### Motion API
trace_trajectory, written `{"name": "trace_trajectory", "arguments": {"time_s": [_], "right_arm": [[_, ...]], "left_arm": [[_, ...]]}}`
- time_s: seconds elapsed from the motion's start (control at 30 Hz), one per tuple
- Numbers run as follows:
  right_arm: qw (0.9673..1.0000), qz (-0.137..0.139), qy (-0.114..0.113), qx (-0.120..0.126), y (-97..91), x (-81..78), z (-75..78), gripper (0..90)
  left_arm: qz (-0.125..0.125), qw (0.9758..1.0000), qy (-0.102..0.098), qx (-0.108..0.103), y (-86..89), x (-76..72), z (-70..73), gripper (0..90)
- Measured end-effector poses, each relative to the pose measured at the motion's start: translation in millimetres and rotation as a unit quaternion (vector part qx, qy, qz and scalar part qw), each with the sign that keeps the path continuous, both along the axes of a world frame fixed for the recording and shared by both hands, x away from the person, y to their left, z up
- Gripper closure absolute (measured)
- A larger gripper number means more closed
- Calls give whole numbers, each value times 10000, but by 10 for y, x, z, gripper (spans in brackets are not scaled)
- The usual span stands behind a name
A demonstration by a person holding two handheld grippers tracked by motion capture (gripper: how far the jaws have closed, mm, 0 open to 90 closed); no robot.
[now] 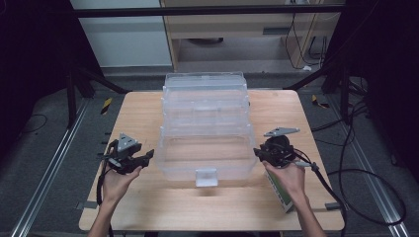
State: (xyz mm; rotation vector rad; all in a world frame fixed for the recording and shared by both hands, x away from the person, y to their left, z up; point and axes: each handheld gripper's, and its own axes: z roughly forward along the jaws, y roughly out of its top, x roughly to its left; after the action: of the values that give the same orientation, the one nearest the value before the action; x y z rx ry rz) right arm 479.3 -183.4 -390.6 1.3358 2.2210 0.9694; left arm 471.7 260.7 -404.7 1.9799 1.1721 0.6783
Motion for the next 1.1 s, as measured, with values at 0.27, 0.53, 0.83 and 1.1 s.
{"name": "trace_trajectory", "arguments": {"time_s": [0.27, 0.53, 0.83, 1.1], "right_arm": [[9996, -126, 71, -236, -232, -91, 173, 539], [9993, -108, 208, -277, -359, -154, 238, 431], [9985, 27, 382, -381, -380, -231, 275, 365], [9964, 85, 647, -550, -380, -275, 268, 332]], "left_arm": [[117, 9996, 14, 248, 41, 24, -45, 438], [158, 9996, 1, 251, 72, 20, -35, 413], [246, 9992, 121, 277, 124, 50, -76, 392], [256, 9989, 146, 363, 128, 60, -89, 380]]}}
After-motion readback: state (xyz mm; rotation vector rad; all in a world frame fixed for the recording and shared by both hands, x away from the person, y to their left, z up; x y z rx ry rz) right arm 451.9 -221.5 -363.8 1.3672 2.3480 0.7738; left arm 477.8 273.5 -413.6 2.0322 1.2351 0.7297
